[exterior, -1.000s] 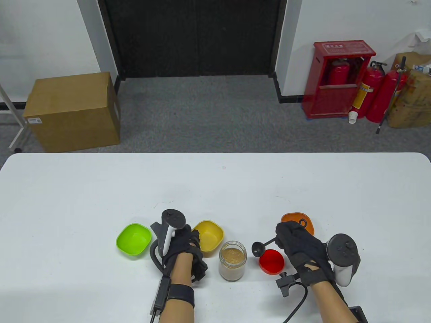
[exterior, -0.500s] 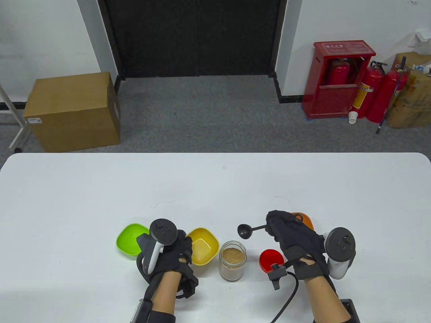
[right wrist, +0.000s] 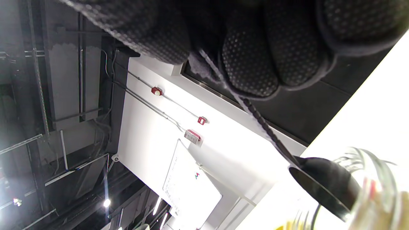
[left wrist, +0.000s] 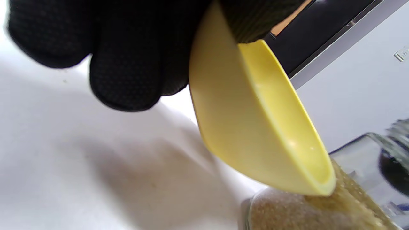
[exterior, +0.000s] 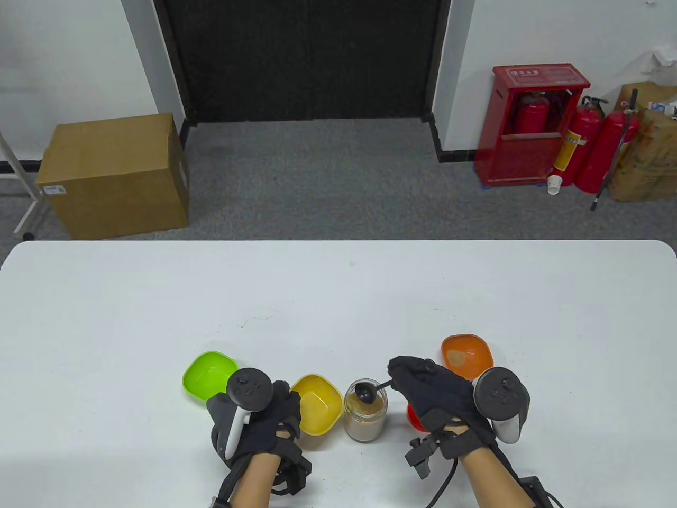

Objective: Scoop brown sugar granules from jar into dishes

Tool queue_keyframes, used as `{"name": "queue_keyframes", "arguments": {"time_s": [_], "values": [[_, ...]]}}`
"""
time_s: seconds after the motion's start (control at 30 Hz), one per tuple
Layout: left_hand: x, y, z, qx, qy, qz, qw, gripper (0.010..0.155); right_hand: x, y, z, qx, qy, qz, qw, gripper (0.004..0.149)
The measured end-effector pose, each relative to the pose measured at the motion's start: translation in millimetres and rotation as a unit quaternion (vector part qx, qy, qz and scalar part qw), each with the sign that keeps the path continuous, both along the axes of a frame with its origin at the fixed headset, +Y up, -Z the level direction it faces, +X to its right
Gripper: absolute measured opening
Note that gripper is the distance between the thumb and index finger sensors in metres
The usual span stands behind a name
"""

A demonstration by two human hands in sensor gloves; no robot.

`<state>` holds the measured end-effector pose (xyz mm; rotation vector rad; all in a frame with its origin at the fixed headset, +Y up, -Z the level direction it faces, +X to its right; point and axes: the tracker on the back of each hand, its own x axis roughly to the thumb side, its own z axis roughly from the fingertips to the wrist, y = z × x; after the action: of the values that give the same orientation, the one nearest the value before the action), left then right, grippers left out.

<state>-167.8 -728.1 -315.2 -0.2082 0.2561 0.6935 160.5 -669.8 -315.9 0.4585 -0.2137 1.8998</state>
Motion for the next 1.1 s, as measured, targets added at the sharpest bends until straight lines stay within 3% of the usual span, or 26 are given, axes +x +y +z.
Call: {"name": "queue_keyframes", "arguments": {"time_s": [0.37,0.8,1.1], "values": [[-5,-5,-1,-0.007,-0.004,0.021,1.0,0.053,-3,-12,-4,-0.048,0.018,0.044,0.998,0.037],[-7,-4,0,-0.004,-0.01,0.029,1.0,0.053,0,-30,-7,-0.127,0.006,-0.051,0.991,0.038],[-10,-1,1,0.006,-0.006,0.047,0.999,0.053,11,-34,-8,-0.147,-0.035,-0.081,0.985,0.041]]}}
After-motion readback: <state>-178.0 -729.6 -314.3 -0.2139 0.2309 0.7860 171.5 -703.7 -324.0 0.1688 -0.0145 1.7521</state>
